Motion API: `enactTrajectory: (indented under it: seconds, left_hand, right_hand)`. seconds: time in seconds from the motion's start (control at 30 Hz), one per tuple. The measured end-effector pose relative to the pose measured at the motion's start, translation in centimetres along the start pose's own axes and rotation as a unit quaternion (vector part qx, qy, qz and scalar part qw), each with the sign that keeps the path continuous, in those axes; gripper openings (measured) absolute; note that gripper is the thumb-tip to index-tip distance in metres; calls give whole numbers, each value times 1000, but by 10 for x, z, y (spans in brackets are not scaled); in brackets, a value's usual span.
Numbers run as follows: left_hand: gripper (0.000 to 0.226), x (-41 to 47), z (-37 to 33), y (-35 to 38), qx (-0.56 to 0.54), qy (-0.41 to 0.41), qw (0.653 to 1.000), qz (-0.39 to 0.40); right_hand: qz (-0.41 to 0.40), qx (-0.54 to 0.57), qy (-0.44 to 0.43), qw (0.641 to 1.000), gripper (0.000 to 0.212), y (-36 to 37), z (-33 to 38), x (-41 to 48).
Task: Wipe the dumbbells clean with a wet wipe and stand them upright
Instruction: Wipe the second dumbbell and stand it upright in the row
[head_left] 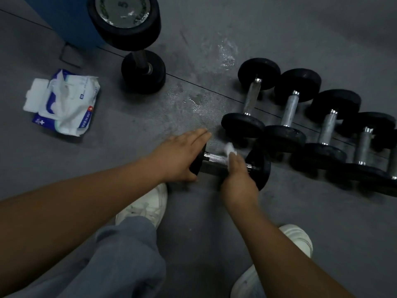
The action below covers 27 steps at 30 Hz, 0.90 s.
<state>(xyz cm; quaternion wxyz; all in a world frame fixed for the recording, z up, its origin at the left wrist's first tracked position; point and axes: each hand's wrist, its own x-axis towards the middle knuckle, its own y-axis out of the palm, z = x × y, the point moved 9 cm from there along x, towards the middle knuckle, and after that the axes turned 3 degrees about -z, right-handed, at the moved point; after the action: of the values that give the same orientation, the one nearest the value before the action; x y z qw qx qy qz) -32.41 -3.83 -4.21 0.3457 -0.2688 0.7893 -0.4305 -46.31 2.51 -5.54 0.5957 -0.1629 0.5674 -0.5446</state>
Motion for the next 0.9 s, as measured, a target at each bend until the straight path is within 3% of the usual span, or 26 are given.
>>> enactTrajectory:
  seconds: [0.03,0.13,0.27,0.37,0.47,0.5,0.53,0.57,0.63,0.7,0.73,0.83,0.9]
  left_hand:
    - [118,-7,-4,5,-12,-1,1000,1]
    - [109,-33,-13,14,-61,21,997,-39]
    - [92,-52,-18,7,-84,64,989,-107]
    - [89,-63,-20,14,-101,75,989,-79]
    - [76,-77,-24,9,-127,98,983,-85]
    - [74,-79,-25,8,-125,103,983,-85]
    - [77,-80,-27,9,-113,104,985,-78]
    - [86,-80,-28,13,-96,100,988,-64]
    - [110,-81,-27,32,-77,73,994,-2]
    - [125,-86,-24,55,-95,53,991,79]
    - [127,-88,-25,60,-106,55,988,98]
    - [124,-87,-24,62,-124,64,986,96]
    - [123,-81,-19,60,-142,53,984,91]
  right_hand:
    - [10,-9,6,1000,81,2,1,-7]
    - [53,-21,-97,994,78,16,14,-29]
    - [18,-76,-69,995,59,10,-5,-38]
    - [83,-111,-183,973,62,35,20,-67]
    - [44,-125,-80,988,37,25,-12,-65]
    - [57,-115,-50,990,43,27,-16,-70]
    - [71,-141,-78,984,47,32,-10,-78]
    - [96,-130,-122,979,46,42,1,-89]
    - [107,-71,-125,984,57,49,3,-97]
    - [95,1,-35,995,59,40,-19,-88]
    - [82,49,4,995,56,38,-29,-85]
    - [41,134,-11,990,29,23,-18,-88]
    - [-61,161,-6,985,20,-9,-15,-80]
